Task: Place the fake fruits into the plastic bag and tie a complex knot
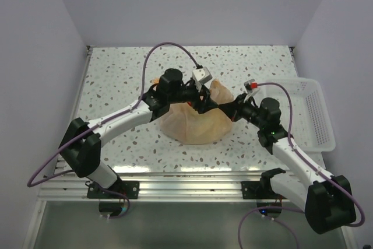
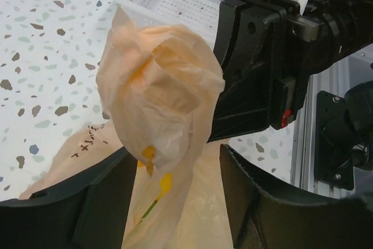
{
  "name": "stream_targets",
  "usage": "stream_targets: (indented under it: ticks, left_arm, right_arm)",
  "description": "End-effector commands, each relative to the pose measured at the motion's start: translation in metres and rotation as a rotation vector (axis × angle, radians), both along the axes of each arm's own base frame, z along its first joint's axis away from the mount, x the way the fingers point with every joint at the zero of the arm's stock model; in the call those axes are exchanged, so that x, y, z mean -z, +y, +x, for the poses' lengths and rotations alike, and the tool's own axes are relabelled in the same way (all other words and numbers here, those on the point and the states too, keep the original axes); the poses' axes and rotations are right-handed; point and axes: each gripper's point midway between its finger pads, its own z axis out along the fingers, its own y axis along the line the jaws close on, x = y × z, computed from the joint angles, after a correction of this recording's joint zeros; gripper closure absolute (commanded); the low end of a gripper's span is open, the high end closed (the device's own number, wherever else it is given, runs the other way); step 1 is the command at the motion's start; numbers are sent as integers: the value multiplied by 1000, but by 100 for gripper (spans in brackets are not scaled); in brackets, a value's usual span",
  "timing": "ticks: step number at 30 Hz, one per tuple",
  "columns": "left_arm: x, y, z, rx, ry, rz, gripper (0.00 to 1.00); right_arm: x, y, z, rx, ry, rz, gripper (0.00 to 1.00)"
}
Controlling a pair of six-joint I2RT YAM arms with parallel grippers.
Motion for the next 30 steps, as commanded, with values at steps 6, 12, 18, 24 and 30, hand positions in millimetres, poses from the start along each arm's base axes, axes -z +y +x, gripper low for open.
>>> stream_targets:
  ticks: [6,12,18,24,30]
  left_arm:
    - [-31,-14,13,11,-6,-141,95]
    - [-31,-16,14,25,44,-175,100]
    - [-30,-20,14,26,82,-197,100]
    - [-28,-23,14,26,113,-215,100]
    - [-34,-26,13,29,150,-253,100]
  right_arm:
    - [-32,15,-6,-116,-166,40,79]
    - [-32,18,0,-100,-179,69,51]
    - [-33,26,3,-86,-194,78,46]
    - [-34,30,11,-42,-214,76,48]
    - [-29,31,20,12,-222,57,57]
